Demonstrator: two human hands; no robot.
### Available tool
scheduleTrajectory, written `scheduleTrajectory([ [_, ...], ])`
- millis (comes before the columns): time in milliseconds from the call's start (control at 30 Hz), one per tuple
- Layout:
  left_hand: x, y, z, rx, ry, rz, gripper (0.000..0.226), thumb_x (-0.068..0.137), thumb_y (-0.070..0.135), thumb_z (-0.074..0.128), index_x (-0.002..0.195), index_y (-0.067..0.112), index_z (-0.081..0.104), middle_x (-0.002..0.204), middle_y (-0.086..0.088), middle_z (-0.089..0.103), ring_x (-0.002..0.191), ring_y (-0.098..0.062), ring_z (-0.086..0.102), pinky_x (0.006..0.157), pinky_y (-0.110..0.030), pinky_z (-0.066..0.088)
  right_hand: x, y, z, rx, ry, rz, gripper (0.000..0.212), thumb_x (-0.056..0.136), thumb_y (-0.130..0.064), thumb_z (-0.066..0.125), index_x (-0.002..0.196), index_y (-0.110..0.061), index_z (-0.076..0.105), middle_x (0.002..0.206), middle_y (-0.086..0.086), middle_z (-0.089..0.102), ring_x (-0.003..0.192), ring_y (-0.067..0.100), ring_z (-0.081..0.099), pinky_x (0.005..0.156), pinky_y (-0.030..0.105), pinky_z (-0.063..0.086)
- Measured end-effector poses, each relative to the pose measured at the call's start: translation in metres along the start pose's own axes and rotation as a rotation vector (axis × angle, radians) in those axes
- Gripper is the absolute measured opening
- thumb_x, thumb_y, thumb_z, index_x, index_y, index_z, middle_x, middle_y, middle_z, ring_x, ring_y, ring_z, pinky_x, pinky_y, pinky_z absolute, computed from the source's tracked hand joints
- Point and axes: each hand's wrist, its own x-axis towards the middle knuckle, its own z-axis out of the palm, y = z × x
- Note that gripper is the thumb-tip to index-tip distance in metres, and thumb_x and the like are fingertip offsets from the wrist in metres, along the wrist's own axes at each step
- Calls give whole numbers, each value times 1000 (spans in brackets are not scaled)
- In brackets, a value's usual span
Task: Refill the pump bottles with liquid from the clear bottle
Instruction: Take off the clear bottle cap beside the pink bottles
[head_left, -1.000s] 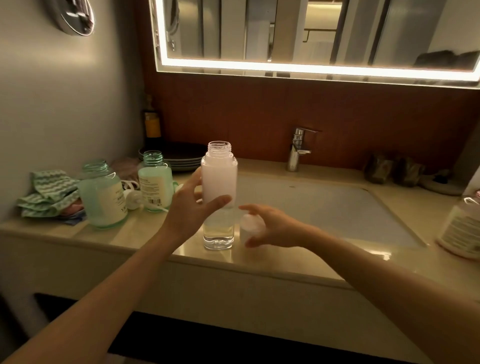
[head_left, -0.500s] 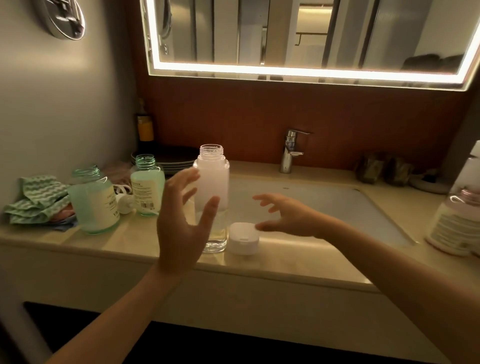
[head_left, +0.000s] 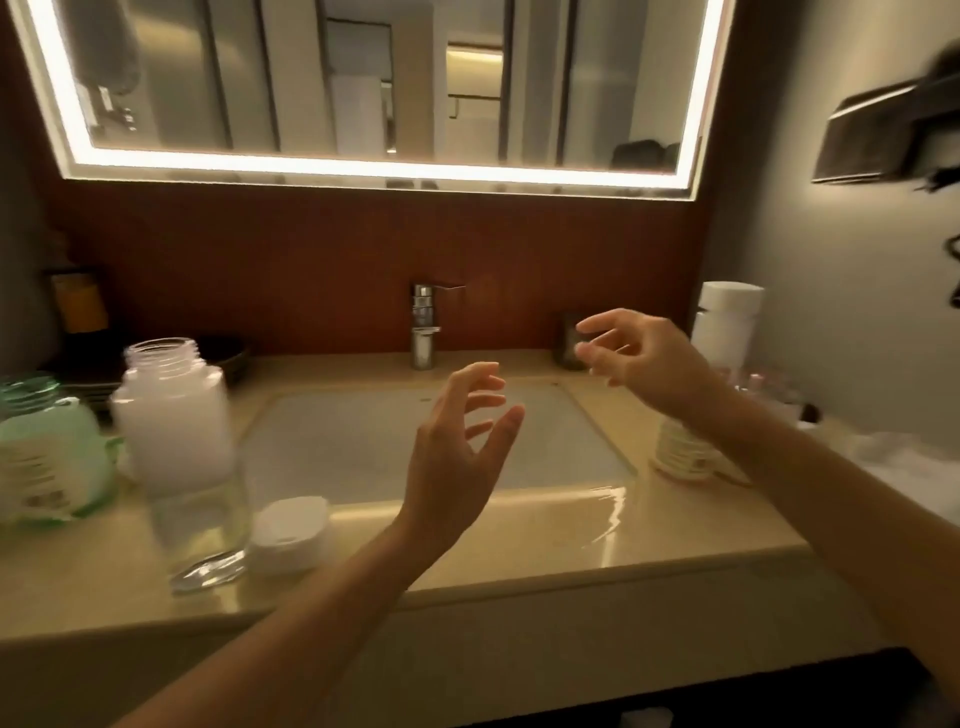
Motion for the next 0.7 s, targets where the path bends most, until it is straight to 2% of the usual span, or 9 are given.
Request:
scheduleTrajectory([
  [100,29,2,46,-61,-63,-78,34,87,30,58,118,19,48,102,7,58,93,1,58,71,-7,47,14,37,-45,-22,189,76,17,84,-24,65,100,-18,64,85,10,67,79,28,65,80,46,53],
  [200,66,1,97,-74,-98,-130,34,87,29,60,117,16,51,97,4,62,85,-4,60,70,-10,47,30,68,-83,-84,329,173,21,85,-27,65,101,-15,63,93,12,68,81,23,62,80,39,53],
  [267,94,-4,131,-90,-99,-178,34,88,29,60,117,13,53,93,2,62,83,-10,60,69,-12,47,40,87,-101,-134,375,276,29,84,-30,65,107,-12,60,105,12,65,92,24,61,82,36,50],
  [367,138,-8,177,-109,-142,-234,35,90,33,57,119,14,53,95,0,62,85,-14,60,74,-26,51,53,117,-117,-234,363,408,46,83,-37,65,116,-6,54,119,12,59,105,26,55,85,35,44],
  [433,165,-8,199,-104,-193,-208,30,93,30,53,120,18,54,99,1,60,84,-10,56,70,-22,49,61,132,-119,-252,317,493,57,81,-41,66,120,-2,50,123,14,56,109,28,53,86,36,43],
  [500,188,-10,218,-54,-279,-130,28,95,21,47,123,20,53,108,-1,58,89,-9,54,67,-15,45,70,145,-117,-203,279,560,57,79,-41,69,115,-1,51,120,14,56,102,27,54,82,35,44],
  [567,206,-15,235,46,-367,-24,35,95,10,44,127,21,52,122,-3,55,106,-14,54,79,-19,47,82,158,-114,-43,238,586,52,77,-39,72,108,-2,53,116,14,58,93,22,54,71,31,45],
  [600,212,-17,242,88,-405,23,39,94,5,42,129,21,51,129,-4,53,114,-17,51,88,-23,47,87,164,-113,36,211,592,54,75,-37,73,110,-1,52,117,14,58,94,22,54,69,30,45],
  [700,223,-21,259,173,-490,122,46,91,-4,43,130,19,52,136,-4,49,123,-20,47,94,-22,40,100,181,-108,121,128,614,64,73,-33,76,124,-3,49,120,12,56,101,24,55,76,34,46],
])
